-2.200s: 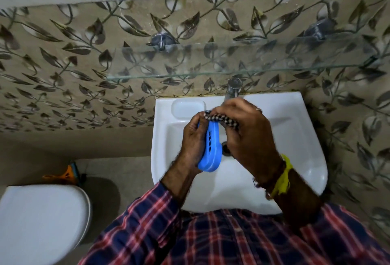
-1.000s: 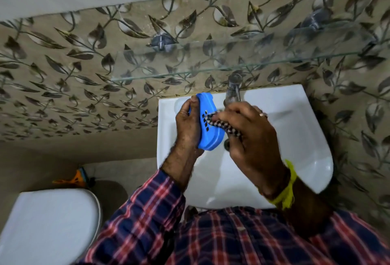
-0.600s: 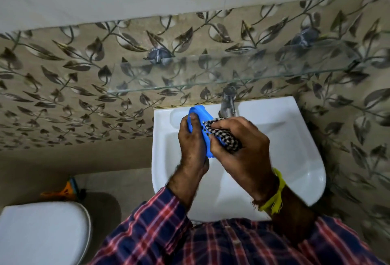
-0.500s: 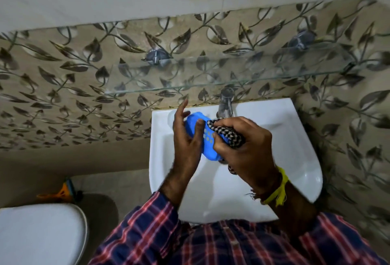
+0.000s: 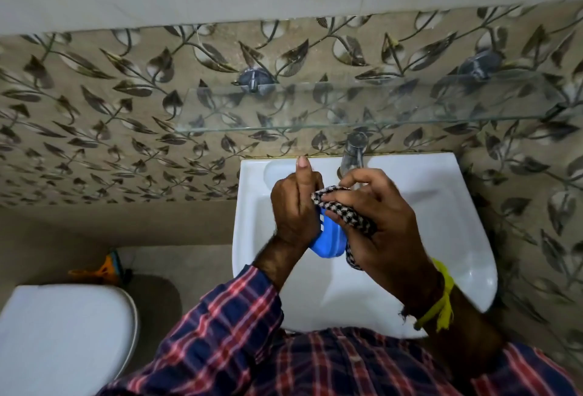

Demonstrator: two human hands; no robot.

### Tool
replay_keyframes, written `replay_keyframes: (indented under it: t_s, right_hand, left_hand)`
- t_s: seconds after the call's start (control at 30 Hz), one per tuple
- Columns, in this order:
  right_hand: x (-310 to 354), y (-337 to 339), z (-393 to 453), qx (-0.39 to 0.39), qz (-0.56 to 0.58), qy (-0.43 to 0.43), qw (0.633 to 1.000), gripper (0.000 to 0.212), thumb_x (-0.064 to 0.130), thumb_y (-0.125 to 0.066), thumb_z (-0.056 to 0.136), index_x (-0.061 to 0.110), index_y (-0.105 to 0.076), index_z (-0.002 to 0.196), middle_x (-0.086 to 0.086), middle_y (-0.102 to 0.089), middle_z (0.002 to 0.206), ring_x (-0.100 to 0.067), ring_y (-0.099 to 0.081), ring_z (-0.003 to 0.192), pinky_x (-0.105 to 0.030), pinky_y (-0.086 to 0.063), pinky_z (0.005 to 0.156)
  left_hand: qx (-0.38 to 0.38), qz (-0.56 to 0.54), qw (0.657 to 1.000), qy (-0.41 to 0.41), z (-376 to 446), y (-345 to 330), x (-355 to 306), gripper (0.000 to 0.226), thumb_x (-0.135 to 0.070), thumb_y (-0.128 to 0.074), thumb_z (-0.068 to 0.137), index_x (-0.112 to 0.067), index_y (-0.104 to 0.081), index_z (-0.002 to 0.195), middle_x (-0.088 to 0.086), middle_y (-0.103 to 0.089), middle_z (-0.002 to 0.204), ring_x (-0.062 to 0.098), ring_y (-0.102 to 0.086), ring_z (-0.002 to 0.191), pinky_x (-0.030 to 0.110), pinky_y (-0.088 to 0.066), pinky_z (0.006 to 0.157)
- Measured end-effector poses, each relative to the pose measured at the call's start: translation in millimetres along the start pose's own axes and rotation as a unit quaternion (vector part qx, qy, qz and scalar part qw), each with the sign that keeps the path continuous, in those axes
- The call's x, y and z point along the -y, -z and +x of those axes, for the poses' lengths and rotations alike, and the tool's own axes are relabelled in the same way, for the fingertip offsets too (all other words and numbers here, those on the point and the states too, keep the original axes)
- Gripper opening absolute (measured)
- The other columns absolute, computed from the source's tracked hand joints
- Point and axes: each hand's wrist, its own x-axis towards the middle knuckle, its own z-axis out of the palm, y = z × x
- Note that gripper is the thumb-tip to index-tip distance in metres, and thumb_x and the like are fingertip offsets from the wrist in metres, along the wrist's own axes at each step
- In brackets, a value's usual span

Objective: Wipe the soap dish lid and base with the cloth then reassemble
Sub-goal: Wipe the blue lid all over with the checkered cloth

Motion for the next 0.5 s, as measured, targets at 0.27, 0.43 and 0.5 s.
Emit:
replay_keyframes:
  t_s: [0.27,0.43,0.5]
  right_hand:
    - [3.4,-12.0,-3.3,-0.033,-0.048,0.008,0.998,0.028,-0.012,-0.065,0.077,-0.001,-0.072,0.101,-0.016,-0.062,0.105,-0.026,-0.063,0.098,-0.031,-0.053,0.089]
    - [4.0,-6.5,-4.5,-0.041,-0.042,0.004,0.998,0.029,-0.01,-0.057,0.08,-0.001,-0.073,0.103,-0.016,-0.062,0.104,-0.027,-0.063,0.098,-0.034,-0.053,0.088]
    - [2.6,-5.1,-5.8,-0.04,-0.051,0.009,0.998,0.03,-0.013,-0.058,0.077,-0.001,-0.073,0.101,-0.015,-0.062,0.103,-0.026,-0.063,0.097,-0.033,-0.053,0.087]
  left_hand:
    - [-0.09,-0.006,0.995,0.047,12.9,1.6,0.0,0.063,-0.049,-0.029,0.099,-0.03,-0.046,0.041,-0.007,-0.039,0.039,0.02,-0.035,0.045,0.045,-0.032,0.056]
    - [-0.059,-0.029,0.996,0.063,2.9,-5.4,-2.5,0.063,-0.058,-0.028,0.099,-0.035,-0.051,0.045,-0.007,-0.046,0.044,0.017,-0.039,0.05,0.046,-0.039,0.062]
    - [-0.073,-0.04,0.993,0.078,0.9,-6.6,-3.7,0.063,-0.06,-0.029,0.097,-0.032,-0.05,0.044,-0.007,-0.045,0.044,0.016,-0.039,0.05,0.043,-0.036,0.063]
